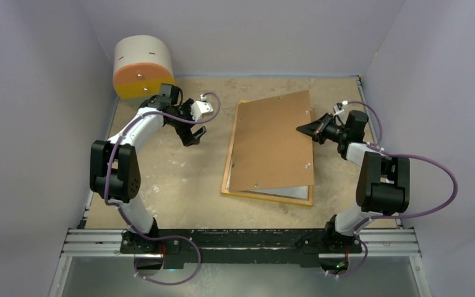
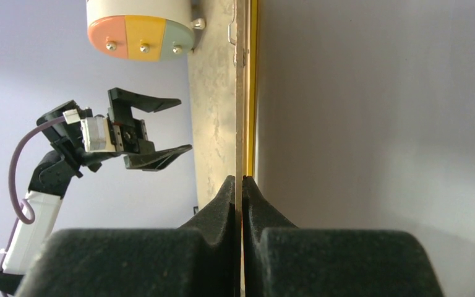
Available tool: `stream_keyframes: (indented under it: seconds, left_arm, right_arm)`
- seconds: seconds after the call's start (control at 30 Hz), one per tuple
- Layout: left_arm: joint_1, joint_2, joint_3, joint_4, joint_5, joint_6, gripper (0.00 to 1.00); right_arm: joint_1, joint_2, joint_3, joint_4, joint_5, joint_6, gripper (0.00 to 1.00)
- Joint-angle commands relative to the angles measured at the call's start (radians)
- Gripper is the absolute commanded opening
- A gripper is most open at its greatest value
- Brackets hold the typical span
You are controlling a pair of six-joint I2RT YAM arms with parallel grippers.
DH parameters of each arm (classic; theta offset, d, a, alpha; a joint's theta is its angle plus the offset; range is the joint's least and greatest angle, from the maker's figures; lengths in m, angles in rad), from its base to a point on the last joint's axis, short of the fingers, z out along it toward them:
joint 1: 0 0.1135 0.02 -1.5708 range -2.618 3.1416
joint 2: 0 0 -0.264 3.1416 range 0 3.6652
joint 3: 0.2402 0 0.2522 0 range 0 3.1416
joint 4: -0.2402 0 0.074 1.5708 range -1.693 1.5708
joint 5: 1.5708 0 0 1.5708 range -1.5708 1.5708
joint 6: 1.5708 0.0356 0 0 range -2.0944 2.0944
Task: Put the photo into the frame
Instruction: Turn over the photo frame item on the photo frame.
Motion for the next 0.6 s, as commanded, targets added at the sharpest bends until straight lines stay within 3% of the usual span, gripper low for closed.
stream_keyframes:
  seconds: [0.0,0.57]
  left_arm:
    - [-0.007,-0.013,-0.010,0.005,0.004,0.016,1.00]
    - [-0.011,-0.046,-0.047,-0.008,-0.002,0.031,1.00]
  right_arm:
    - [-0.001,-0.022,0.042,0.024,-0.042,0.007,0.00]
    - [-0.013,-0.037,-0.034,0.085,-0.030,0.060,0.00]
